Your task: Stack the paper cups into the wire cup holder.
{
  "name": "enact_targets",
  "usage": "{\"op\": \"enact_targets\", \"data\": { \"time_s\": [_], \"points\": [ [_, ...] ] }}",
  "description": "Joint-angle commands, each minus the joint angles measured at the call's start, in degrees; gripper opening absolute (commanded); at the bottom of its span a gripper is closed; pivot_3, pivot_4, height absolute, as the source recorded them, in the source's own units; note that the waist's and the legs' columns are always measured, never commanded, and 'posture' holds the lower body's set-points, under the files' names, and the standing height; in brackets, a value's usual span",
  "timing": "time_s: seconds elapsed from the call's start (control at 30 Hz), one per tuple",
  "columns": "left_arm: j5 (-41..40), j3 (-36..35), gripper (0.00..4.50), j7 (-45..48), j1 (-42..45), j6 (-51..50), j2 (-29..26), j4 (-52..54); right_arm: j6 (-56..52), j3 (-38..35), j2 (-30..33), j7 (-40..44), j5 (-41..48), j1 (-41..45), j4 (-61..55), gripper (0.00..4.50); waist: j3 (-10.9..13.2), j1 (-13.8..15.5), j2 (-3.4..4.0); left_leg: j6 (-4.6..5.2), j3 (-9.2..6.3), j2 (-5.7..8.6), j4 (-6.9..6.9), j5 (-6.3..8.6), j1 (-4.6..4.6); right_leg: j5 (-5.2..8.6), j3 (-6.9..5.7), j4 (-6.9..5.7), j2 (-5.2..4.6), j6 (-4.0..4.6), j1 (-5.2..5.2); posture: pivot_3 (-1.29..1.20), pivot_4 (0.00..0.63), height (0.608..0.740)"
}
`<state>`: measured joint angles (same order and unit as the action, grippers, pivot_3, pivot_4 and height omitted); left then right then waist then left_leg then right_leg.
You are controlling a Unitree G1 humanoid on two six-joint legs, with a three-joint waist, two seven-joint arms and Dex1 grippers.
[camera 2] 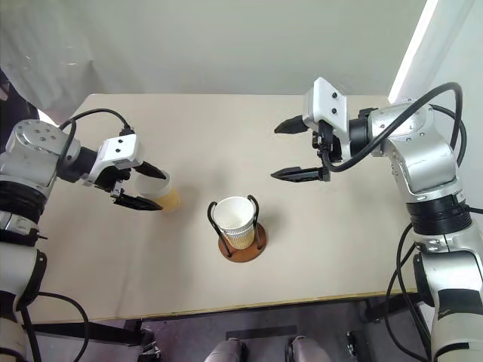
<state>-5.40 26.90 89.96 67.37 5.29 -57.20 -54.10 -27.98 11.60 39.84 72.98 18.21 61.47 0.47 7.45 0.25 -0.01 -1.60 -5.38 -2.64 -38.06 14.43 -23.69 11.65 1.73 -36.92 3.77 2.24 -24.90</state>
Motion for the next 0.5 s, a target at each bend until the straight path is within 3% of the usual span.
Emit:
{"op": "enact_targets", "data": {
  "time_s": [0.03, 0.27, 0.5],
  "points": [
    [0.3, -0.8, 4.5, 2.5, 2.3, 1.0, -1.4, -0.5, -0.5, -2.3, 0.3, -0.2, 1.2, 0.2, -2.2, 4.46, 0.0, 0.0, 0.0, 0.01, 0.0, 0.0, -0.04, 0.0, -0.02, -0.02, 0.0, 0.0, 0.0, -0.03, 0.0, 0.0, 0.15, 0.74],
    [-0.8, 1.0, 4.5, 2.5, 2.4, -0.1, -3.8, 1.5, -0.3, -1.7, 0.1, -0.4, 0.5, 0.1, -1.6, 4.46, 0.0, 0.0, 0.0, 0.08, 0.0, 0.02, -0.11, -0.03, -0.06, -0.07, 0.01, 0.0, -0.01, -0.07, 0.0, 0.0, 0.15, 0.74],
    [3.2, -0.6, 4.5, 2.5, 0.6, 3.3, -1.1, -1.9, -0.7, -1.4, -0.7, -0.5, 0.5, 0.4, -1.8, 4.46, 0.0, 0.2, 0.0, 0.09, 0.0, 0.04, -0.12, -0.03, -0.07, -0.07, 0.01, -0.01, -0.03, -0.07, -0.01, 0.0, 0.15, 0.74]
  ]
}}
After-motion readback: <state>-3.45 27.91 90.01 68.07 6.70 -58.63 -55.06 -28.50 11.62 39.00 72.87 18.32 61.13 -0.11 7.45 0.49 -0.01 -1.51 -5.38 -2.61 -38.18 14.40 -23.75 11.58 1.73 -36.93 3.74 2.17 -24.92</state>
